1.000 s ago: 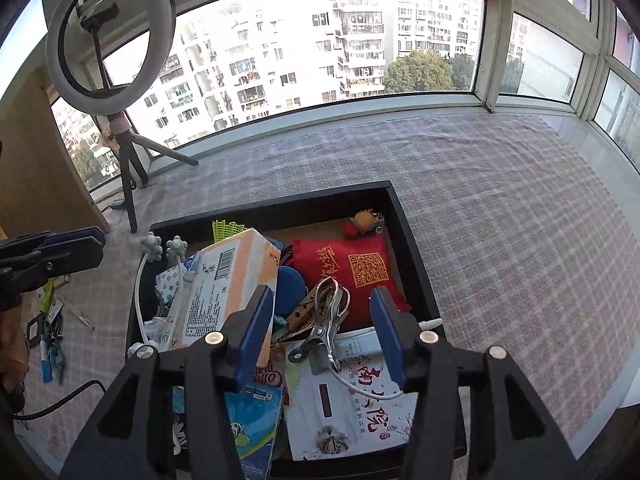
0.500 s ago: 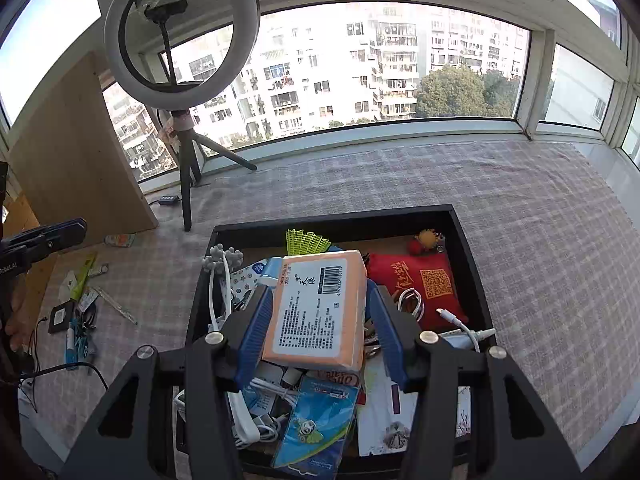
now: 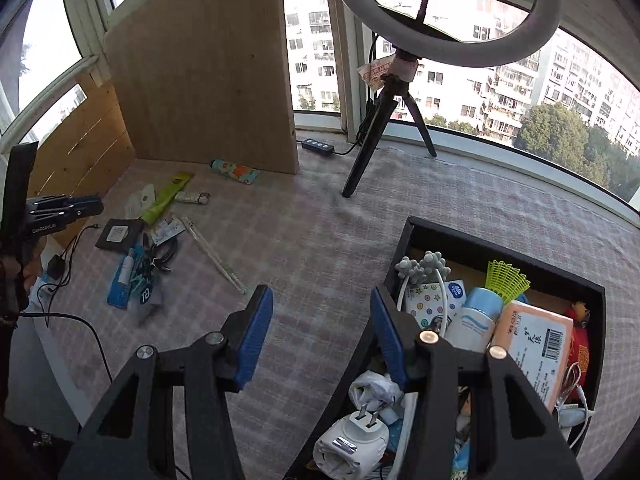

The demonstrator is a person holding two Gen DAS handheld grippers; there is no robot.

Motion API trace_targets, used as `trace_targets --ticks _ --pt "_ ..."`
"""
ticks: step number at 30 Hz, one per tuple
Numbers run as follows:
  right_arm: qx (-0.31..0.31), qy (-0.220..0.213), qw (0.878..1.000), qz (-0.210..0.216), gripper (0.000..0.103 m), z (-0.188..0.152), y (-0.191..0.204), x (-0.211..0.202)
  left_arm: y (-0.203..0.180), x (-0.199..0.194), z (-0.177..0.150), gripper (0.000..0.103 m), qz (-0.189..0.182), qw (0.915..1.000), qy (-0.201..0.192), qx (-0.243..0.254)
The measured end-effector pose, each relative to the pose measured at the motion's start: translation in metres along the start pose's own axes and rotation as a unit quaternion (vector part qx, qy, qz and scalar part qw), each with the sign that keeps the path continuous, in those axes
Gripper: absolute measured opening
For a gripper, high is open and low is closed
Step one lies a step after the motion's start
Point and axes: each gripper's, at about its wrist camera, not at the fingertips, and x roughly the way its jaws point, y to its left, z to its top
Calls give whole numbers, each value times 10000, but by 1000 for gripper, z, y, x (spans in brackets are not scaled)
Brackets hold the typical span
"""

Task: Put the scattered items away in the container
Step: 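Move both grippers back over the remaining items on the cloth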

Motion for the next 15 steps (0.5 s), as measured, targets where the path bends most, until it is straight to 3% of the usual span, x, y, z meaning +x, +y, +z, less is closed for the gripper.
trace_targets --ticks 4,7,15 --pt "-633 436 9965 326 50 12 53 50 32 17 -25 23 114 9987 286 -394" --pt "-1182 732 9892 466 50 19 91 87 44 31 -40 23 -94 9956 524 -771" --pt "-2029 1231 9698 562 50 32 155 169 18 78 -46 25 -528 9864 1021 -1176"
